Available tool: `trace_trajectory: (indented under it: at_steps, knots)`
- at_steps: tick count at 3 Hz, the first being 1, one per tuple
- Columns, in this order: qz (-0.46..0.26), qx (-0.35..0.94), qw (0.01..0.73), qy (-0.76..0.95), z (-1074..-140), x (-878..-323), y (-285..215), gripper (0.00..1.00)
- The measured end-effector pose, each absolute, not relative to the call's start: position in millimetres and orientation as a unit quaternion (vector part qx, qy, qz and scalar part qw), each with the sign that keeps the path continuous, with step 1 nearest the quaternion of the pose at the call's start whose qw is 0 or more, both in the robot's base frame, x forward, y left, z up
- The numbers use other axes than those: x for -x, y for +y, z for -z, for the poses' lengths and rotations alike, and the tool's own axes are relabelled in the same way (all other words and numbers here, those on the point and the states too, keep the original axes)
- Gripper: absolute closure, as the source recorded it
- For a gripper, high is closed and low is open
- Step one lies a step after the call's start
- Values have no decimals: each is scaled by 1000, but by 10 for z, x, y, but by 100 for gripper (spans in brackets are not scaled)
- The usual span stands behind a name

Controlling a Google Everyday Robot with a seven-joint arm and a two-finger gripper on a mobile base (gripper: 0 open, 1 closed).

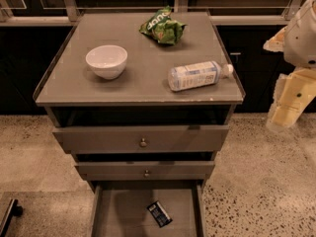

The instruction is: Pick rxbar blueberry from bottom drawer and place on counter

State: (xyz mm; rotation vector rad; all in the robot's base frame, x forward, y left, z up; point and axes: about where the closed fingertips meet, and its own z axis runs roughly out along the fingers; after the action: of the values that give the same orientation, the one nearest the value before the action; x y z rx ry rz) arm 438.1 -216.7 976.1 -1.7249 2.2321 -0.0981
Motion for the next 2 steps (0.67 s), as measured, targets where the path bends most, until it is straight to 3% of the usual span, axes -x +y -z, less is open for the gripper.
trace_trajectory:
  at_steps: [2]
  knots:
    - [34, 596, 178, 782, -9691, -4345, -2133, 0]
